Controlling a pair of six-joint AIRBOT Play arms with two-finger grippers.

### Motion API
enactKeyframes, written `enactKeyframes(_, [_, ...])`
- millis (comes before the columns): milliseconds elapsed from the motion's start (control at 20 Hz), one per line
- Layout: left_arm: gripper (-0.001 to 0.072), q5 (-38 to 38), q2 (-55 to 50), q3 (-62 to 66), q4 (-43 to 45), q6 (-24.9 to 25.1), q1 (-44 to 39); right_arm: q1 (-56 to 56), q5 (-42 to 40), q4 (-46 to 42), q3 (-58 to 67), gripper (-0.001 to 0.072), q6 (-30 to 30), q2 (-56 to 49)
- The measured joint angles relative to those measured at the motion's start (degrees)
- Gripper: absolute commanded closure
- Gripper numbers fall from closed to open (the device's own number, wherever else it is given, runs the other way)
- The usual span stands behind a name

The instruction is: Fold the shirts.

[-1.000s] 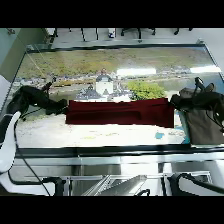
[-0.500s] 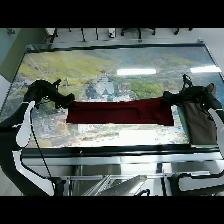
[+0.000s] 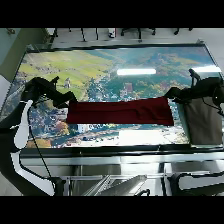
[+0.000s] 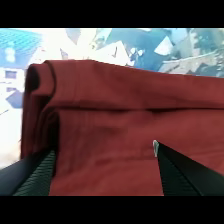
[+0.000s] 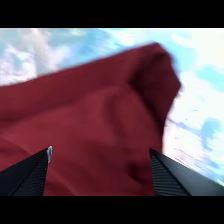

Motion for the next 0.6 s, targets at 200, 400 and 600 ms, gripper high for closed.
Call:
enactKeyframes(200, [0.0024,1.5,5.3,0.0,0.0,0.0,3.1,-3.9,-5.2,-0.3,1.0,0.0015,-2.2,-3.2])
enactKeyframes(400, [0.0024,2.3,10.4,0.0,0.0,-0.2,5.0,-3.9,-6.6,0.3,1.3,0.0015,-3.4,-7.2])
enactKeyframes(600, [0.0025,1.9,14.0,0.0,-0.1,-0.2,5.2,-2.5,-6.6,0.3,1.3,0.0016,-3.8,-10.3])
